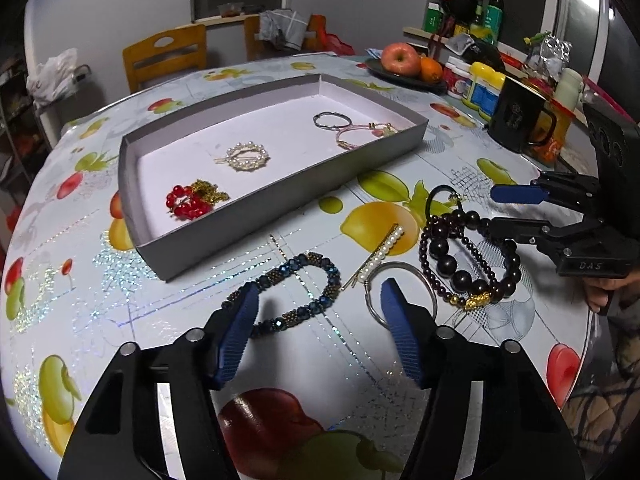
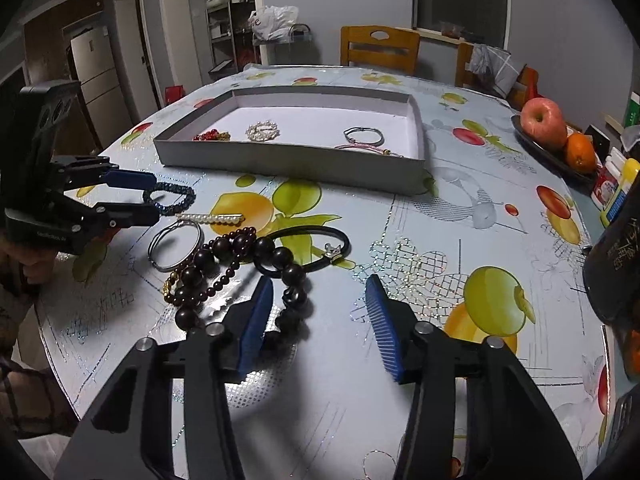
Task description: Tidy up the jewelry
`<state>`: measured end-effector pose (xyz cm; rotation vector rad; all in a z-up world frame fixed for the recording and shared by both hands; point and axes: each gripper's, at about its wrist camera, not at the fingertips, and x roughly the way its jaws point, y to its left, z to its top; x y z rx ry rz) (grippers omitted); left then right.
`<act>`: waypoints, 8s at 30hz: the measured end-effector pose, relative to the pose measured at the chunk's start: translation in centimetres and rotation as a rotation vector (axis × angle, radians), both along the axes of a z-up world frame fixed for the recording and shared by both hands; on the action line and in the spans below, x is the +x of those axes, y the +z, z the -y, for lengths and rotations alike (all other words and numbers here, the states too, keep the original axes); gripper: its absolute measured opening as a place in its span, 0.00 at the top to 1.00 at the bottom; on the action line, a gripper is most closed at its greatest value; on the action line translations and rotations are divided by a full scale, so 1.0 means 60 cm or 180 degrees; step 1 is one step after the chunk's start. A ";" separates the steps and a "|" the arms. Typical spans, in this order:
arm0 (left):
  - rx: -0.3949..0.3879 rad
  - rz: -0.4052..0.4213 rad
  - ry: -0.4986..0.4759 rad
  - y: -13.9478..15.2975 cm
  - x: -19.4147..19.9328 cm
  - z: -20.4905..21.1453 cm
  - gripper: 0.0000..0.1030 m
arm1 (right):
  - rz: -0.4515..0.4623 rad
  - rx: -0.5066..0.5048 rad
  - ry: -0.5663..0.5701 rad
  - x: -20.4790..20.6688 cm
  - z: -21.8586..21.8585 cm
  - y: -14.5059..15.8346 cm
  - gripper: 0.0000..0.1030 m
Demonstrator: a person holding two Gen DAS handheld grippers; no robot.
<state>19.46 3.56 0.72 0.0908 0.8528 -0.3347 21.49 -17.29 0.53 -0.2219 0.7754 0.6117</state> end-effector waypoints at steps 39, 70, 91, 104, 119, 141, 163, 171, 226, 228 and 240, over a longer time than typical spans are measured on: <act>-0.0001 0.0142 -0.0368 0.011 -0.004 0.159 0.94 | -0.0007 0.0212 -0.0076 -0.003 0.019 0.008 0.54; -0.0212 0.0274 -0.0066 0.041 -0.010 0.064 0.94 | 0.0192 0.0190 0.0095 -0.025 -0.006 0.061 0.87; -0.0138 0.0503 0.0108 0.100 -0.007 0.018 0.94 | 0.0374 0.0262 0.0177 -0.006 -0.017 0.111 0.87; -0.0126 0.0428 0.0053 0.084 -0.007 0.028 0.94 | 0.0125 0.0030 0.0205 -0.007 -0.015 0.056 0.87; -0.0110 0.0419 0.0071 0.082 -0.004 0.028 0.94 | 0.0033 0.0023 0.0156 0.011 -0.008 0.029 0.87; -0.0078 0.0617 0.0058 0.162 0.067 -0.001 0.94 | 0.0492 0.0226 0.0395 0.086 -0.070 0.171 0.87; -0.0251 0.0244 0.0434 0.073 0.252 -0.085 0.94 | 0.0098 0.0289 0.0508 0.255 -0.215 0.108 0.87; -0.0254 0.0131 0.0589 0.047 0.289 -0.119 0.94 | -0.0051 0.0133 0.0181 0.344 -0.194 0.069 0.87; -0.0072 0.0637 0.0791 0.096 0.154 -0.111 0.08 | 0.0383 0.0332 -0.0261 0.220 -0.071 0.079 0.12; -0.0073 0.0639 0.0780 0.097 0.135 -0.109 0.08 | 0.0415 0.0360 -0.0273 0.203 -0.064 0.079 0.08; -0.0207 0.0645 0.0875 0.071 0.038 -0.122 0.08 | 0.0444 0.0424 -0.0308 0.122 -0.028 0.073 0.06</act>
